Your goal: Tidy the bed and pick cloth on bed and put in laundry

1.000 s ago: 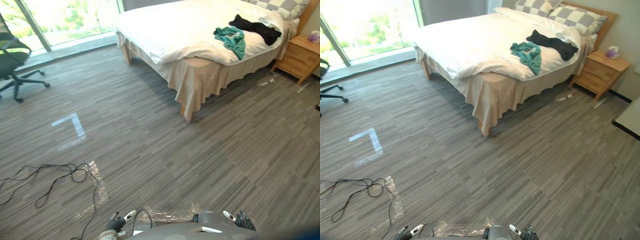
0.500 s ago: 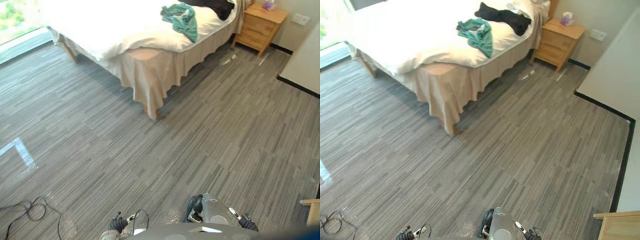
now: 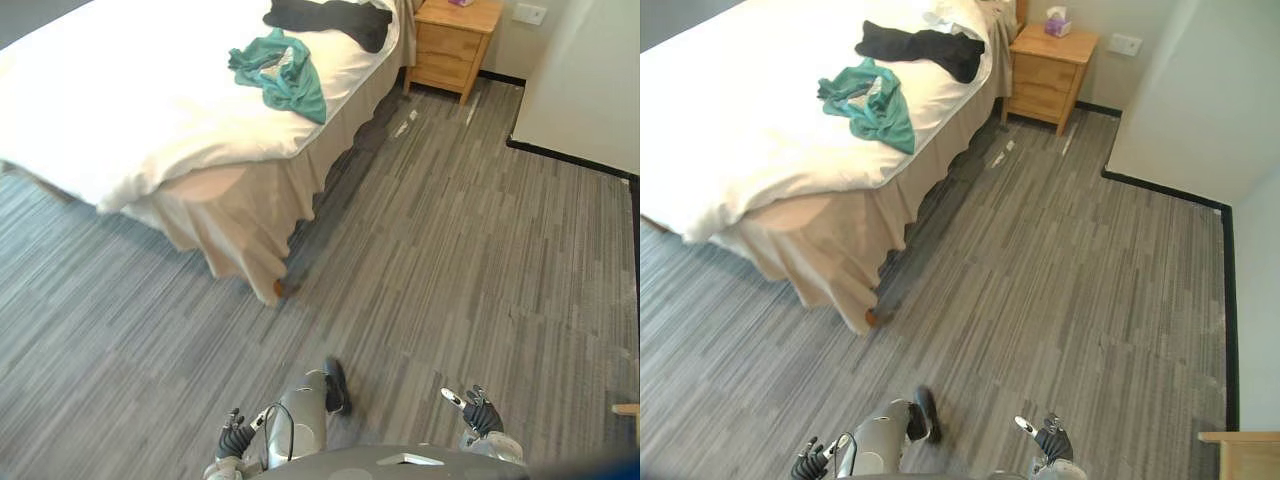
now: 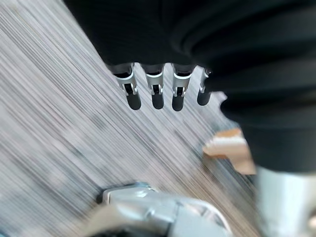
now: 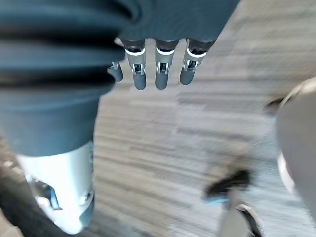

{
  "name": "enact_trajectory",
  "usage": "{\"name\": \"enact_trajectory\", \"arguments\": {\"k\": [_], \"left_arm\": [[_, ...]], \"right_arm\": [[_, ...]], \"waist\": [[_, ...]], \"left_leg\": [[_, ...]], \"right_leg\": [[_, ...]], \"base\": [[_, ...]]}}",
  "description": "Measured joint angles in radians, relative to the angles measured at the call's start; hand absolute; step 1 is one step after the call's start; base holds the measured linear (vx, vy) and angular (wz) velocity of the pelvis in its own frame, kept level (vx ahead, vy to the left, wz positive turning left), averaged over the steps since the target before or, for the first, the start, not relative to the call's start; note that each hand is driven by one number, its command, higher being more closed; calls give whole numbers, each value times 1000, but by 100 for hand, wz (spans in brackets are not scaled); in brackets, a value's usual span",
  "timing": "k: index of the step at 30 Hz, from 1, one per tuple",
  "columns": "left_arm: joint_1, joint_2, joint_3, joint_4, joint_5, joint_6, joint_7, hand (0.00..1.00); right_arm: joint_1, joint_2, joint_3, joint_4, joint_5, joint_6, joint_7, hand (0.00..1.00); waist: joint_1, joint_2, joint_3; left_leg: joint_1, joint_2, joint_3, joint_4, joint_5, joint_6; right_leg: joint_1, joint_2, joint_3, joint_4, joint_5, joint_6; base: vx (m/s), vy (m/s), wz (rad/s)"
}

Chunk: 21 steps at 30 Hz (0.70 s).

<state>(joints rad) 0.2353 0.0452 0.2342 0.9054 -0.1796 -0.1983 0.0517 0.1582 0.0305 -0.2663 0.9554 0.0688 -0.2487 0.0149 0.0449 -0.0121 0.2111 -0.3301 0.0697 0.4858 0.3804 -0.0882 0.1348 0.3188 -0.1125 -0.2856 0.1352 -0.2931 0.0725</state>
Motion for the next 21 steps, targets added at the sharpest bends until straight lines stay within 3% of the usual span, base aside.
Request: {"name": "enact_trajectory", "arguments": {"k": [1, 2, 3, 5, 6, 7, 8, 10, 12, 14, 15, 17, 18, 19, 21], "left_arm": [[-8, -2, 2, -1, -8, -6, 0, 0], [-8, -2, 2, -1, -8, -6, 0, 0], [-9, -5, -1, 0, -27, -8, 0, 0], [-7, -6, -2, 3, -42, -8, 1, 0], [-7, 2, -17, 4, -45, -2, 2, 0], [-7, 26, -42, 15, -45, 2, -1, 0], [-7, 27, -42, 19, -45, 3, -1, 0], [-9, 35, -46, 45, -43, 22, -2, 0], [-29, 33, -50, 61, -48, 43, -3, 0], [-59, 25, -54, 62, -85, 59, -10, 0], [-85, 19, -56, 62, -102, 66, -11, 0], [-110, -3, -56, 60, -115, 80, -12, 0], [-124, -22, -51, 57, -111, 92, -15, 0], [-130, -22, -50, 55, -112, 99, -19, 0], [-147, -39, -24, 49, -113, 113, -19, 0]], "right_arm": [[4, 15, 1, 0, -20, -21, -18, 0], [4, 15, 1, 0, -20, -21, -18, 0], [5, 23, 0, 2, -57, -23, -43, 0], [4, 18, -10, 4, -101, -36, -73, 0], [2, 25, -25, 1, -118, -50, -91, 0], [1, 32, -51, 4, -133, -64, -111, 0], [1, 31, -54, 4, -134, -65, -113, 0], [2, 19, -72, 2, -135, -75, -124, 0], [7, -12, -72, -22, -155, -75, -128, 0], [33, -22, -73, -34, -163, -76, -128, 0], [64, -32, -77, -11, -172, -73, -126, 0], [100, -11, -93, 6, -160, -70, -126, 0], [117, -8, -94, 7, -159, -58, -116, 0], [118, -8, -94, 7, -159, -52, -113, 0], [118, -12, -62, 8, -160, -52, -96, 0]], "waist": [[13, -6, 0], [13, -6, 0], [30, -7, -1], [31, -5, -2], [23, -9, -5], [14, -23, -12], [12, -23, -13], [-7, -22, -21], [-31, -8, -29], [-54, 4, -31], [-58, 3, -29], [-57, 3, -30], [-65, 4, -31], [-68, 4, -33], [-70, 1, -36]], "left_leg": [[15, -17, 27, -5, -29, -6], [15, -17, 27, -5, -29, -6], [65, -36, 61, -40, -49, 5], [148, -61, 73, -98, -74, 20], [191, -75, 64, -120, -98, 14], [250, -107, 40, -142, -135, 0], [260, -111, 38, -146, -138, -2], [351, -144, 18, -205, -143, -10], [436, -162, -20, -272, -144, -19], [478, -164, -86, -303, -146, -32], [509, -159, -138, -308, -149, -43], [542, -151, -210, -305, -155, -53], [560, -141, -270, -303, -168, -72], [561, -134, -294, -298, -173, -82], [568, -98, -389, -269, -204, -132]], "right_leg": [[7, -16, 0, -15, 68, -3], [7, -16, 0, -15, 68, -3], [12, -38, 26, 9, 129, 2], [-14, -62, 76, 150, 169, 5], [-66, -77, 101, 317, 194, 39], [-184, -107, 115, 647, 248, 81], [-201, -113, 115, 692, 250, 82], [-321, -146, 85, 971, 241, 67], [-464, -173, 35, 1077, 193, 1], [-569, -171, 6, 1019, 146, 5], [-597, -174, -21, 898, 110, 12], [-610, -164, -32, 705, 104, 3], [-606, -148, -27, 513, 114, -2], [-607, -139, -21, 436, 128, -8], [-599, -91, 76, 173, 242, -20]], "base": [[618, 317, 10], [482, 269, -7], [423, 258, -17], [346, 213, -16], [282, 154, 2], [334, 180, 6], [311, 138, 18], [227, 83, 20], [220, 77, 43], [260, 44, 109], [321, 8, 132], [440, -82, 133], [522, -154, 130], [555, -224, 136], [560, -305, 134]]}}
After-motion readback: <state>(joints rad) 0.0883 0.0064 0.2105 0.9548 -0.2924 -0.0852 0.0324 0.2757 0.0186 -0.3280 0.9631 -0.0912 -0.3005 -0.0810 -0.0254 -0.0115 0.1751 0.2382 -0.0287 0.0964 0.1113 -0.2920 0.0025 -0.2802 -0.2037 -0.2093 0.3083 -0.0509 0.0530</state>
